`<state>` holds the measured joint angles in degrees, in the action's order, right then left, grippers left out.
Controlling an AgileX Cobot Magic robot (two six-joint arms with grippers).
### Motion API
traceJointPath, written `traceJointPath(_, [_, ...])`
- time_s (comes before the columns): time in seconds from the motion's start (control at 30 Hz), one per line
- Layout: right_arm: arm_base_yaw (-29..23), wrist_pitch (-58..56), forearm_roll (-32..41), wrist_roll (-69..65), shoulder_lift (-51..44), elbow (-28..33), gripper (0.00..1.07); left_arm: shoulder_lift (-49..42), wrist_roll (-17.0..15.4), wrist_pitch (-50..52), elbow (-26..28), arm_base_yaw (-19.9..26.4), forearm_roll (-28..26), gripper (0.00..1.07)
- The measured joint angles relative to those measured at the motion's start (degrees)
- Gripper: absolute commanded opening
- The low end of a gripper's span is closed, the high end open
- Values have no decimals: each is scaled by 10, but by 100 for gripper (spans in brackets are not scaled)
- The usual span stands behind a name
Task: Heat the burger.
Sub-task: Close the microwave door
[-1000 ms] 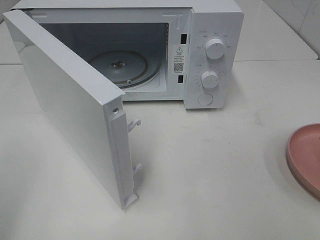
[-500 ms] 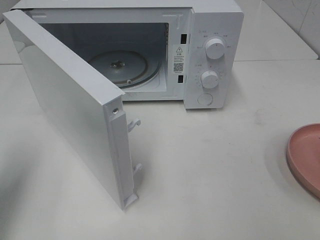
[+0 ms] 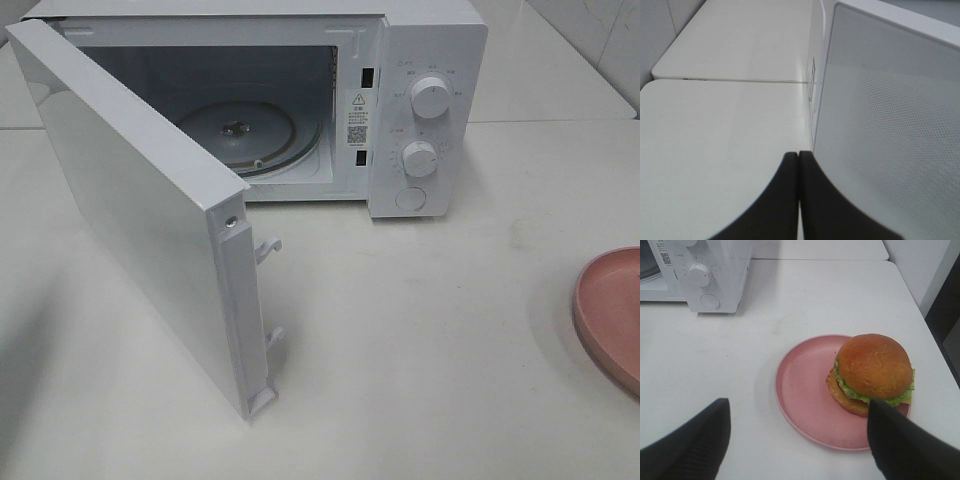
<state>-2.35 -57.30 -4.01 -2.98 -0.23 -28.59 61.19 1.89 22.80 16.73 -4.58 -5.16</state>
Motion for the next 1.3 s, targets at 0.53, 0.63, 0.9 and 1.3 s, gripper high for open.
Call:
traceJointPath(0.53, [0,0,0,0,0,0,74,195,-122,280,-15,-1,246,0])
traceJointPath(0.63, [0,0,0,0,0,0,74,221,-122,296,-13,-18,246,0])
traceJointPath(0.9, [0,0,0,0,0,0,74,262,-122,300,22,-104,177,0])
traceJointPath(1.3, [0,0,0,0,0,0,74,331,-73,299,90,-238,29,0])
